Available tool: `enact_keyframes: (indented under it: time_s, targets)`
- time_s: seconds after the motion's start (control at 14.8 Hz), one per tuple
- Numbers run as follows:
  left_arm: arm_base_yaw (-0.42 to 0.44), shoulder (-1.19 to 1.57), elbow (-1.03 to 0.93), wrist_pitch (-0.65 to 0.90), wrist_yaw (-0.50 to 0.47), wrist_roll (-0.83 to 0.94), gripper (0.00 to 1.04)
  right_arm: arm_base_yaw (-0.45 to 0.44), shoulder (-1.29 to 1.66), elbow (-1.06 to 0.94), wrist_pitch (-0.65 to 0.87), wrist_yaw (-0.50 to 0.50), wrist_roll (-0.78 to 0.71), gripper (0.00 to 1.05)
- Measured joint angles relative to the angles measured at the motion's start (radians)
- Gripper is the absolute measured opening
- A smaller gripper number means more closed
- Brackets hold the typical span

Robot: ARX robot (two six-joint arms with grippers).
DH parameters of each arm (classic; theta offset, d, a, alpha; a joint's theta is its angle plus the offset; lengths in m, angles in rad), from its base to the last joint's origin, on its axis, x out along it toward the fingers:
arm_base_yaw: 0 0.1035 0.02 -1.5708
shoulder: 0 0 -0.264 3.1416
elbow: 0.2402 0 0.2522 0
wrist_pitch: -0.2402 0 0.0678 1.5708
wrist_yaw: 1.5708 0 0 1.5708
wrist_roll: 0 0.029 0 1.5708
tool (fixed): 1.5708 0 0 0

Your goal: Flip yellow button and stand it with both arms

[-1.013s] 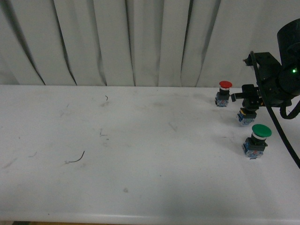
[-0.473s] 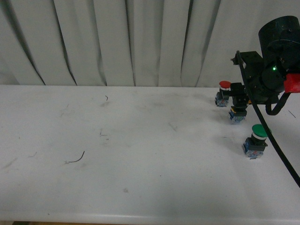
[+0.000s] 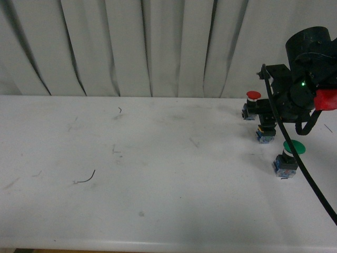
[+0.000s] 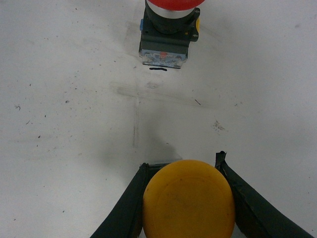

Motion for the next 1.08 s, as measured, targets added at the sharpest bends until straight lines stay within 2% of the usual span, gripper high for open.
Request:
enact_keyframes:
  time_s: [0.14, 0.54, 0.61, 0.81, 0.95, 1.08]
  targets:
    - [0.0, 0.0, 0.0, 0.0, 0.0, 0.0, 0.98, 0.005, 0.0, 0.0, 0.001, 0.0, 0.0, 0.36]
    - [0.0, 0.0, 0.0, 0.0, 0.0, 0.0, 0.98, 0.006, 0.0, -0.001, 0.02, -0.003, 0.003, 1.0]
    - [0.0, 0.0, 0.0, 0.0, 0.0, 0.0, 0.98, 0.006, -0.001, -0.001, 0.026, -0.007, 0.006, 0.98]
    - [0.0, 0.0, 0.0, 0.0, 0.0, 0.0, 0.98, 0.001, -0.07, -0.057, 0.089, -0.06, 0.048, 0.98]
    - [0.0, 0.0, 0.0, 0.0, 0.0, 0.0, 0.98, -0.024, -0.174, -0.136, 0.183, -0.109, 0.09, 0.98]
    - [0.0, 0.0, 0.0, 0.0, 0.0, 0.0, 0.98, -0.07, -0.34, -0.291, 0.359, -0.17, 0.143, 0.98]
